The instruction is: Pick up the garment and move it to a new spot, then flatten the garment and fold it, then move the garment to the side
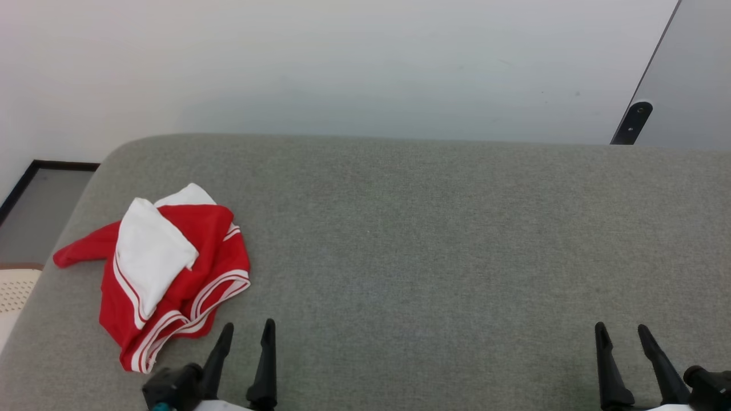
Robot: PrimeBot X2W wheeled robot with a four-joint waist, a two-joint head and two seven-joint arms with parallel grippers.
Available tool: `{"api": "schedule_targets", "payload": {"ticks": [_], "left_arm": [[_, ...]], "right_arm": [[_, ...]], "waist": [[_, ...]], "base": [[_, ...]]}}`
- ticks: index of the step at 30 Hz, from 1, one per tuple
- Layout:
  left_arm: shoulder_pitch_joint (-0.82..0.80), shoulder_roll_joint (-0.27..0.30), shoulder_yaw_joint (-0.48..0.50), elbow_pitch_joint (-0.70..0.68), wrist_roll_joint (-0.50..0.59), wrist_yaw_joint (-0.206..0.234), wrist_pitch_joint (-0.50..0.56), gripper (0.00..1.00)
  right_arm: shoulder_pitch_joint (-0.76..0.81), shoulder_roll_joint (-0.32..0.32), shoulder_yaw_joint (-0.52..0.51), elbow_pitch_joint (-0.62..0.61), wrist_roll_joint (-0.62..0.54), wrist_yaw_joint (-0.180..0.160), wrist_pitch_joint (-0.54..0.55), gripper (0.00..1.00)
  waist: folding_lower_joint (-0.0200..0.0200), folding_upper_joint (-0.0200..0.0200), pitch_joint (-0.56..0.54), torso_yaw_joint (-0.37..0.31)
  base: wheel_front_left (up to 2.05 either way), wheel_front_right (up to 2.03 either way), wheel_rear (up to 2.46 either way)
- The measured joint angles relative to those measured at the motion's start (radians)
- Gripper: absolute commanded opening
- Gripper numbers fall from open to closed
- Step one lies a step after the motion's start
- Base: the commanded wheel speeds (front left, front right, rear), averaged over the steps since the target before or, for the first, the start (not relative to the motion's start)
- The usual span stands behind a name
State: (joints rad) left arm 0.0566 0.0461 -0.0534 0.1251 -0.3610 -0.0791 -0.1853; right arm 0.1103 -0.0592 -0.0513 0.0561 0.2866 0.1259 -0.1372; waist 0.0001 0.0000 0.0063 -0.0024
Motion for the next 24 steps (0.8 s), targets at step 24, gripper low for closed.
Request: {"api": "schedule_targets", "payload": {"ticks": [24], "left_arm": [[0.026, 0.002, -0.023, -0.026, 0.172, 0.026, -0.048, 1.0]], "right_arm": [[0.01, 0.006, -0.046, -0.017, -0.175, 0.001, -0.077, 1.0]], "waist": [[0.0, 0.0, -0.005, 0.003]], "base": [[0.0, 0.0, 0.0]]}}
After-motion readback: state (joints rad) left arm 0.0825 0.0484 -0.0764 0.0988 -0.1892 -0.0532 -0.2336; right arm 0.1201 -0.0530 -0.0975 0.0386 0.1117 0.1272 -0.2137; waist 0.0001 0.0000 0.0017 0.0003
